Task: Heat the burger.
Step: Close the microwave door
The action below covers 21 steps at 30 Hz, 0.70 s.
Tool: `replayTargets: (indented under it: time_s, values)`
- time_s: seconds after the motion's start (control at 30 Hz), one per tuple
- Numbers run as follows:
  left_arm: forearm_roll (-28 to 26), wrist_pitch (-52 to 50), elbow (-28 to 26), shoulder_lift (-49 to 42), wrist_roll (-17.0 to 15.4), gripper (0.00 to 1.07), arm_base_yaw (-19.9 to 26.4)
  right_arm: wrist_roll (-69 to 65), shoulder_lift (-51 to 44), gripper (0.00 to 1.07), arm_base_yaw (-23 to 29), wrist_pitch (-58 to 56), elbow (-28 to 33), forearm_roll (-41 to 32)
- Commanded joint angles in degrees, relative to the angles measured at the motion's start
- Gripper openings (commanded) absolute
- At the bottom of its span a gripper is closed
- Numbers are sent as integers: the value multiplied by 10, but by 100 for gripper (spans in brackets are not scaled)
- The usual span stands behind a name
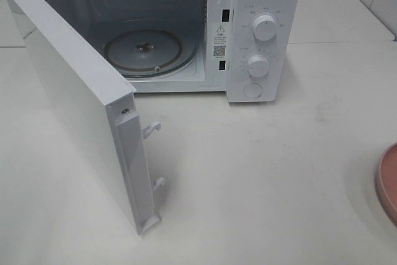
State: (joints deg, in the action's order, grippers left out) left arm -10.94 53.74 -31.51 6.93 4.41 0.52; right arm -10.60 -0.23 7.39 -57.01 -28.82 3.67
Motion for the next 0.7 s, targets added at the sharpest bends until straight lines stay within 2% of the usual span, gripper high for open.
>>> replayTargets:
  time_s: [0.03,0.07,0.17,0.2,0.23,0.27,0.3,0.4,0.47,0.5,0.57,0.6,0.67,0.7]
  values:
    - [-1,-54,-3,35,-5,51,2,5,-15,75,-4,-1,2,-2]
    - [-7,-68,-3,55,-5,40,2,5,-15,75,-4,-1,2,-2]
    - [-10,-78,-2,68,-5,35,2,5,-15,75,-4,-1,2,-2]
    - [-9,-97,2,92,-5,23,2,5,-15,75,-4,-1,2,-2]
    - [-9,-97,2,92,-5,23,2,5,-15,75,-4,-1,2,-2]
    - [-6,-117,7,120,-5,8,2,5,-15,75,-4,-1,2,-2]
    - [-7,-146,18,145,-3,0,2,5,-15,75,-4,-1,2,-2]
    - [-9,-170,28,157,-2,0,2,5,-15,75,-4,-1,2,-2]
    - [-19,-261,61,189,1,0,2,5,-15,75,-4,-1,2,-2]
    - [-19,-261,61,189,1,0,2,5,-15,75,-4,-1,2,-2]
    - [-58,-388,106,227,42,0,2,5,-15,75,-4,-1,2,-2]
    - [-58,-388,106,227,42,0,2,5,-15,75,-4,-1,2,-2]
    - [-86,-470,138,256,74,0,-2,5,-15,75,-4,-1,2,-2]
    - [-86,-470,138,256,74,0,-2,5,-15,75,-4,-1,2,-2]
